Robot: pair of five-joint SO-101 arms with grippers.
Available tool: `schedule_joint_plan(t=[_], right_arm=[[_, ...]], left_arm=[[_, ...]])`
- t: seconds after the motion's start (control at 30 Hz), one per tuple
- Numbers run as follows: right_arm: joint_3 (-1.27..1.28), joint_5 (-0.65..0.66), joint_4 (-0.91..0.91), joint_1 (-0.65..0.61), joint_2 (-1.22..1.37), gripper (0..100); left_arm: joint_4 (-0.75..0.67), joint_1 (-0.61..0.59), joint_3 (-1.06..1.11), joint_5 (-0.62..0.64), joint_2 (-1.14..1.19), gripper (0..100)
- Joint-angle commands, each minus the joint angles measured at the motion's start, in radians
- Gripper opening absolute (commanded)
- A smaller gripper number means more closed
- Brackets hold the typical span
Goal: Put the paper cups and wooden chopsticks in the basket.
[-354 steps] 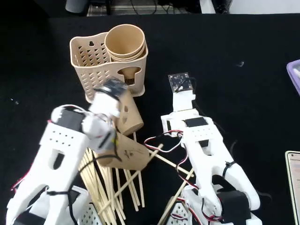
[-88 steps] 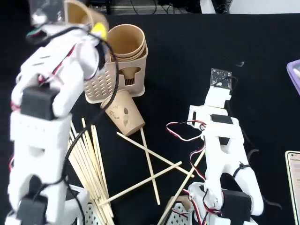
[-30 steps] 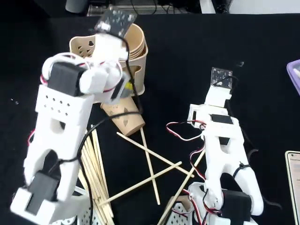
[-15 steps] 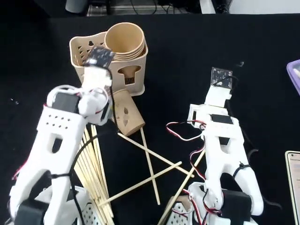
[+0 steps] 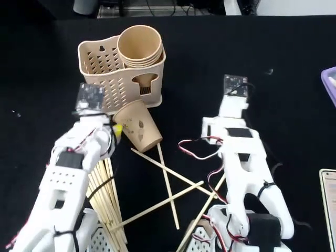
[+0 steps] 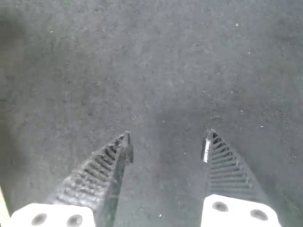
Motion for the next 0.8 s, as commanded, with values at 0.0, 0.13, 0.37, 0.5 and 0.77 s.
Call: schedule_joint_plan(t=[0.0,0.13,0.37,0.5,0.77], right_arm=[[0.002,0.112,-0.015,-0.147,-0.007,24.0],[0.013,0.138,-0.017,-0.23,-0.008,24.0],[0.018,0.14,-0.009,-0.388,-0.008,24.1],[0.018,0.14,0.028,-0.519,-0.008,24.3],[0.018,0.245,0.152,-0.786,-0.056,24.4]], left_arm=[[-0.023,-0.117,0.051,-0.028,-0.16,20],[0.126,-0.254,0.016,-0.031,-0.344,20],[0.31,-0.42,0.071,-0.025,-0.647,20],[0.311,-0.424,0.189,0.054,-0.752,20],[0.315,-0.427,0.239,0.041,-0.813,20]])
